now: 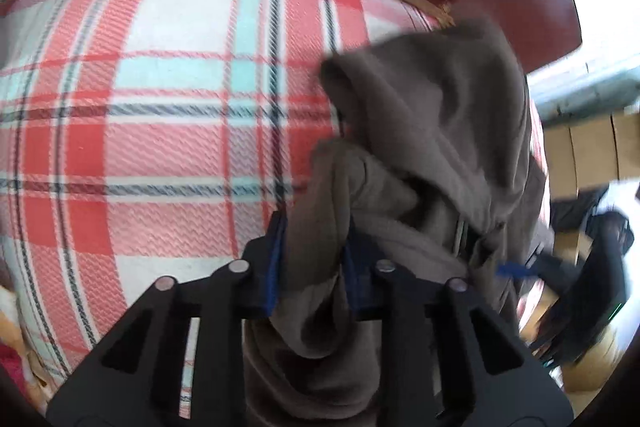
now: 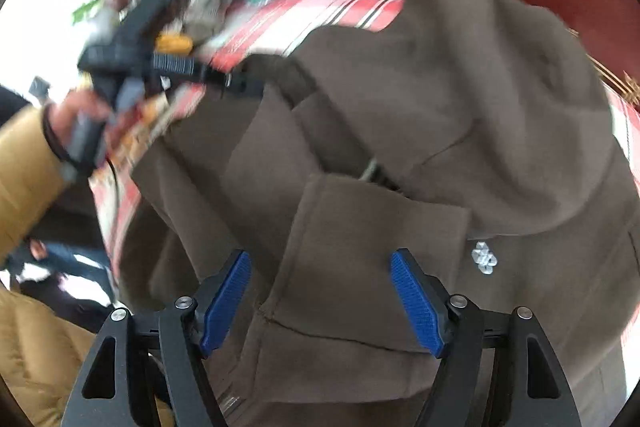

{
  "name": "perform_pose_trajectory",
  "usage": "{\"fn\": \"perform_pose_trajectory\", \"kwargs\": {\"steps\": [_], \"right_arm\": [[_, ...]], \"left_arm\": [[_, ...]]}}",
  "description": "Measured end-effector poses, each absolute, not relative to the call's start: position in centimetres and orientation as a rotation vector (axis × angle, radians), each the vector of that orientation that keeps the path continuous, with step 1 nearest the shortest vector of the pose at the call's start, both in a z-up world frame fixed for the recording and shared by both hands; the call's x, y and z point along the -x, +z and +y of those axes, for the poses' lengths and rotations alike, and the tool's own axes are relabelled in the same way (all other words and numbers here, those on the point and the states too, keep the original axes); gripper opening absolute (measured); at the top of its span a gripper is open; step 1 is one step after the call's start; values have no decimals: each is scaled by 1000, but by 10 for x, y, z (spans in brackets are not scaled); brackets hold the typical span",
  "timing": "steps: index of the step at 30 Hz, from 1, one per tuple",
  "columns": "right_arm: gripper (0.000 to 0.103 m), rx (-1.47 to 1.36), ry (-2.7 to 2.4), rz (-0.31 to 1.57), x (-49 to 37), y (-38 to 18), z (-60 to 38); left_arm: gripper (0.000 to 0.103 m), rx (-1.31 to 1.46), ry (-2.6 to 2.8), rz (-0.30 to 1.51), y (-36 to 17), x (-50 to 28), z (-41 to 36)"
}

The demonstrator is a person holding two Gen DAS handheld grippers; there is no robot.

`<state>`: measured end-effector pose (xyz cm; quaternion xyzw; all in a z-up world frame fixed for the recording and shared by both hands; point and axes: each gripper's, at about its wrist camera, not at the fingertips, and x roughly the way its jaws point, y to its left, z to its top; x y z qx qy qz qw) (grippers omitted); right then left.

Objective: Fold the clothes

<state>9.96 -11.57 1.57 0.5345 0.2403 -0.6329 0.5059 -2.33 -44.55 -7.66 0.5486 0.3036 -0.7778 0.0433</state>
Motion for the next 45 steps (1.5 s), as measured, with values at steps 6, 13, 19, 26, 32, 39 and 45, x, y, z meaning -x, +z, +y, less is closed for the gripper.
{"fn": "perform_pose_trajectory", "kwargs": {"steps": [6, 13, 19, 26, 32, 39, 45], "right_arm": [[13, -1327, -1668, 288, -69, 29, -77], [32, -1485, -1865, 86, -31, 36, 33], [57, -1391, -2038, 186, -27, 76, 43], [65, -1228, -1526, 338, -57, 59, -91], [38, -1368, -1243, 558, -71, -12, -148], [4, -1136, -1226, 583, -96, 59, -160], [4, -958, -1448, 598, -74, 92, -209]], "left_arm": [[17, -1525, -2506, 1080, -43, 4, -468], [65, -1766, -2583, 853, -47, -6, -421], [65, -1869, -2573, 618, -71, 2, -398], [50, -1890, -2497, 674, -82, 6, -415], [50, -1856, -2496, 734, -80, -2, -414], [52, -1721, -2514, 902, -70, -25, -431], [59, -1550, -2507, 1056, -58, -57, -449]]}}
